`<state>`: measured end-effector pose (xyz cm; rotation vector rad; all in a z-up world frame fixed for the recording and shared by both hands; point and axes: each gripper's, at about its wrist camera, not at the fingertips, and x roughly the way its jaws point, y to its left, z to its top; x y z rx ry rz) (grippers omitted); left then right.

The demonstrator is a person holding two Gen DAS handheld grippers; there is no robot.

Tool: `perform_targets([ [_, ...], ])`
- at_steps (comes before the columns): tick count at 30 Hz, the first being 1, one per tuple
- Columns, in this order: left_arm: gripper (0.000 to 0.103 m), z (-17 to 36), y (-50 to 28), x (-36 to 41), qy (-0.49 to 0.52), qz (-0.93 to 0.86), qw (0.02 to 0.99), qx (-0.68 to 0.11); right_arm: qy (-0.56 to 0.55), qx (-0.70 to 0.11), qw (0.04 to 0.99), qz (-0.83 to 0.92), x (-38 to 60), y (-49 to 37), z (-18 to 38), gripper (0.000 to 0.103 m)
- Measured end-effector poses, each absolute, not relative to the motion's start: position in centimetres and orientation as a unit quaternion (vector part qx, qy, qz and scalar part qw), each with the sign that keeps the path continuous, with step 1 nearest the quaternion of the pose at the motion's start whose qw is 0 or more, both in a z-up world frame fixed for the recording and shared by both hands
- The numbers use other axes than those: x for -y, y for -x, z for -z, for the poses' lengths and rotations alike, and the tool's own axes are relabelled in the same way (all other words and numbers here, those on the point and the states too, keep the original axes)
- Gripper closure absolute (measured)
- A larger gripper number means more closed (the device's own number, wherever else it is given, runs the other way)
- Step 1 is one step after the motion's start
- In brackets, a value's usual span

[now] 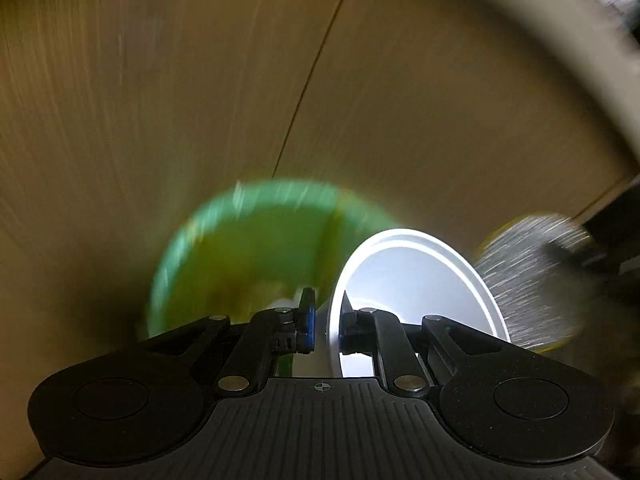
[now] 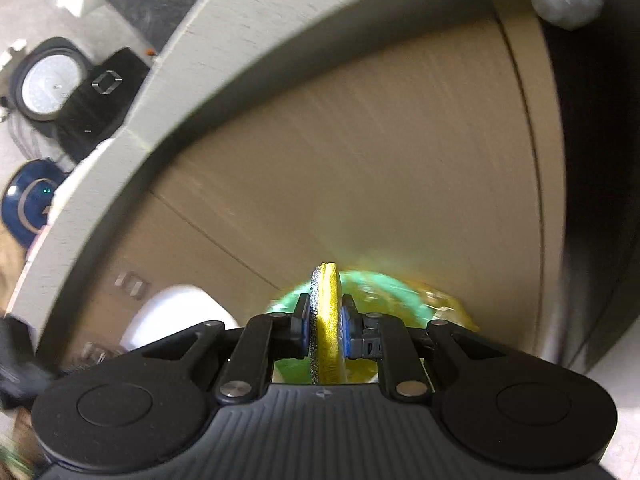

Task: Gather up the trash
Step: 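Carry the scrubber pad into the bin and open the right gripper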

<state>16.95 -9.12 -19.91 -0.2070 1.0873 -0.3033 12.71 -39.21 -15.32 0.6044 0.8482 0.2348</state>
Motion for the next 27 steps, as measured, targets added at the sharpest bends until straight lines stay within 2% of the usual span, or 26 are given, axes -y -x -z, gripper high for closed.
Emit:
perform_targets([
  [5, 0.089, 27.5, -20.8, 9.0, 0.129, 0.098, 0.838, -0.520, -0.245, -0.412, 0.869, -0.122, 36.4, -12.7, 15.7, 0.089],
  [8, 0.083, 31.7, -22.9, 8.8, 0.125, 0.085, 0.830, -0.537, -0.244, -0.433, 0.859, -0.124, 35.1, -12.7, 16.6, 0.089],
  [10, 0.083, 33.5, -23.4, 7.9, 0.157, 0.088, 0.819, -0.545, -0.236, -0.445, 0.856, -0.118, 35.0, -11.6, 17.5, 0.089],
  [16, 0.083, 32.7, -20.7, 4.9, 0.214, 0.102, 0.814, -0.530, -0.178, -0.479, 0.854, -0.096, 32.7, -11.1, 19.3, 0.089],
  [21, 0.083, 29.3, -17.4, 3.7, 0.185, 0.143, 0.822, -0.520, -0.183, -0.494, 0.843, -0.105, 30.6, -12.8, 20.7, 0.089],
  [24, 0.083, 27.8, -16.1, 3.4, 0.174, 0.152, 0.826, -0.514, -0.192, -0.467, 0.856, -0.115, 29.1, -14.6, 20.6, 0.088],
  [26, 0.082, 27.1, -16.1, 3.4, 0.153, 0.154, 0.828, -0.516, -0.216, -0.457, 0.856, -0.106, 28.8, -15.6, 20.7, 0.078],
  [27, 0.083, 26.8, -16.1, 3.6, 0.142, 0.151, 0.832, -0.515, -0.223, -0.463, 0.852, -0.103, 28.6, -16.0, 20.8, 0.058],
])
